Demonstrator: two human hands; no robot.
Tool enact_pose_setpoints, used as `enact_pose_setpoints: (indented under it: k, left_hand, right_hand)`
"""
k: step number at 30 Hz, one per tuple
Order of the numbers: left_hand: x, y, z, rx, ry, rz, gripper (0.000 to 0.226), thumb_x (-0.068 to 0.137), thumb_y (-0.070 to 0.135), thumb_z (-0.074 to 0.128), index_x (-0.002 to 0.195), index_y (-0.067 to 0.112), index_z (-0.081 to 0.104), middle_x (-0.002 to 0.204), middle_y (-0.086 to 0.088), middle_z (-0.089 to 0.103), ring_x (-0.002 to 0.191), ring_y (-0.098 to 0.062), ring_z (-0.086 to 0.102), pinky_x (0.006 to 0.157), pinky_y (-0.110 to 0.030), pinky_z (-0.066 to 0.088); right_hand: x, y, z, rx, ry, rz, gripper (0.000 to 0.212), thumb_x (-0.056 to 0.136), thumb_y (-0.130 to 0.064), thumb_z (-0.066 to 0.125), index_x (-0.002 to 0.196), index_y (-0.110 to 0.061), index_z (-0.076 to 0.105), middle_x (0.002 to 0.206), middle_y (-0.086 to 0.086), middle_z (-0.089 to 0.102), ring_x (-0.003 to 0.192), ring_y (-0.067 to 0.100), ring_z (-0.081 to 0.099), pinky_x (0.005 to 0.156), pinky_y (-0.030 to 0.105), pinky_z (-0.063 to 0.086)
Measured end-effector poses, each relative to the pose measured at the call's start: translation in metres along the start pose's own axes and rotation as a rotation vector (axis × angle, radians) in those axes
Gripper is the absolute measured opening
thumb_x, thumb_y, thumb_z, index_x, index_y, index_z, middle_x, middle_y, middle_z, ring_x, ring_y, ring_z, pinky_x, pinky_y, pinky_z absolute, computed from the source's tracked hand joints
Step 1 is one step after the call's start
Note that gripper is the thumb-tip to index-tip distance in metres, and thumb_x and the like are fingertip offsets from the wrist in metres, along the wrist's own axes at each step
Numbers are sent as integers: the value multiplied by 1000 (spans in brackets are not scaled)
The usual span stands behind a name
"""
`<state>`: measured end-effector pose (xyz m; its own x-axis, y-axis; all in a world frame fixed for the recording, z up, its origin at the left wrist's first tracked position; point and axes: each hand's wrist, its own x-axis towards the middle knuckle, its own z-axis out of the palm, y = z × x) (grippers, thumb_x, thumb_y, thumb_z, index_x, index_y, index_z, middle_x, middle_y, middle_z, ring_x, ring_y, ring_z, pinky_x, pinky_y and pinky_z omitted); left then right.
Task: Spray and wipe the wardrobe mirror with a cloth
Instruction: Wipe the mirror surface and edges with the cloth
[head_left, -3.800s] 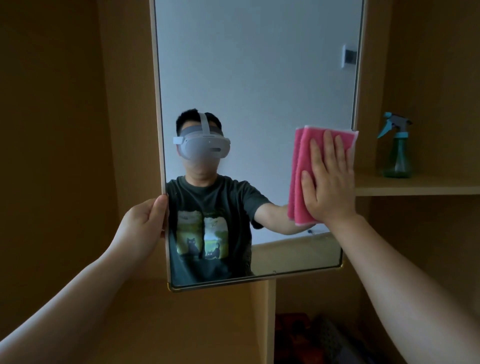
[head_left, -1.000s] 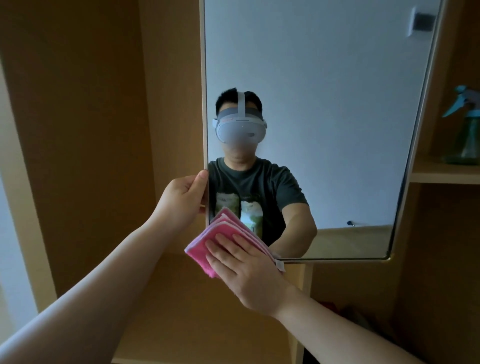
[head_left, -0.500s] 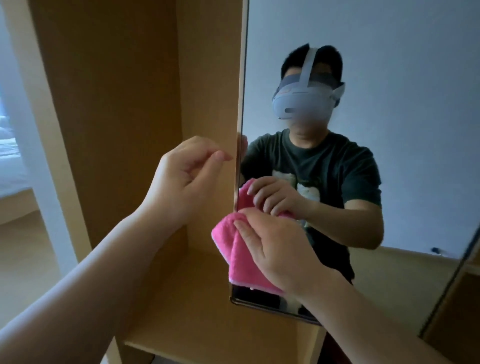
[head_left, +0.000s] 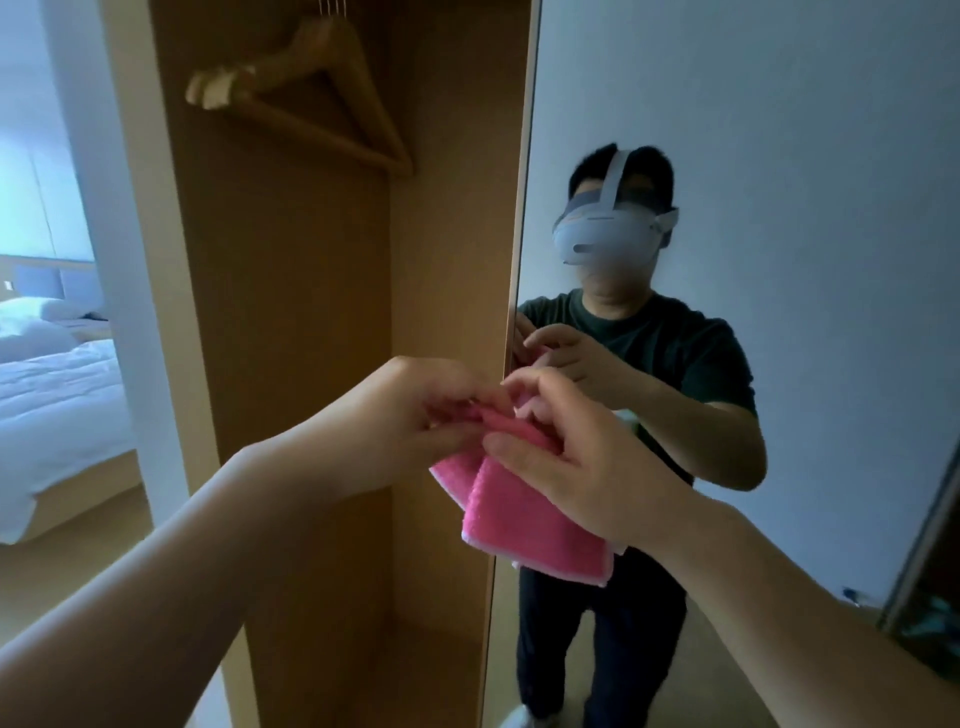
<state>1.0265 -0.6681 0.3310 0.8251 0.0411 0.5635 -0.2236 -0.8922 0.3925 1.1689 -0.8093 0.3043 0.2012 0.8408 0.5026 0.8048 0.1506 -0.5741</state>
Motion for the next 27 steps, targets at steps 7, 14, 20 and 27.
enact_pose_setpoints:
  k: [7, 14, 20, 27]
  left_hand:
    - [28, 24, -18, -6, 212, -133, 16, 93, 31, 52, 95, 28, 67, 86, 12, 67, 82, -6, 64, 72, -27, 57]
    - [68, 53, -7, -234, 125, -92, 18, 84, 33, 68, 99, 38, 59, 91, 13, 70, 81, -6, 69, 65, -20, 56]
    - [101, 76, -3, -106, 558, -80, 7, 85, 18, 66, 81, 23, 69, 70, 8, 70, 62, -4, 67, 54, -21, 55]
    - [123, 97, 1, -400, 617, -125, 23, 91, 14, 54, 72, 13, 68, 54, 7, 61, 49, -3, 56, 47, -17, 44]
  right_hand:
    - [-1, -20, -70, 7, -10, 100, 31, 67, -35, 84, 92, -35, 65, 89, -24, 66, 82, -2, 66, 62, 17, 55]
    - [16, -28, -101, 89, 276, 28, 23, 70, -16, 85, 84, -21, 67, 87, -14, 67, 78, 7, 68, 64, 22, 57]
    - [21, -37, -127, 439, 301, -69, 48, 63, -14, 81, 109, -17, 66, 106, 5, 69, 94, 20, 69, 75, 29, 56]
    - [32, -45, -113, -51, 376, -323, 53, 84, -28, 75, 131, -23, 51, 114, -5, 64, 108, 13, 62, 90, 31, 54]
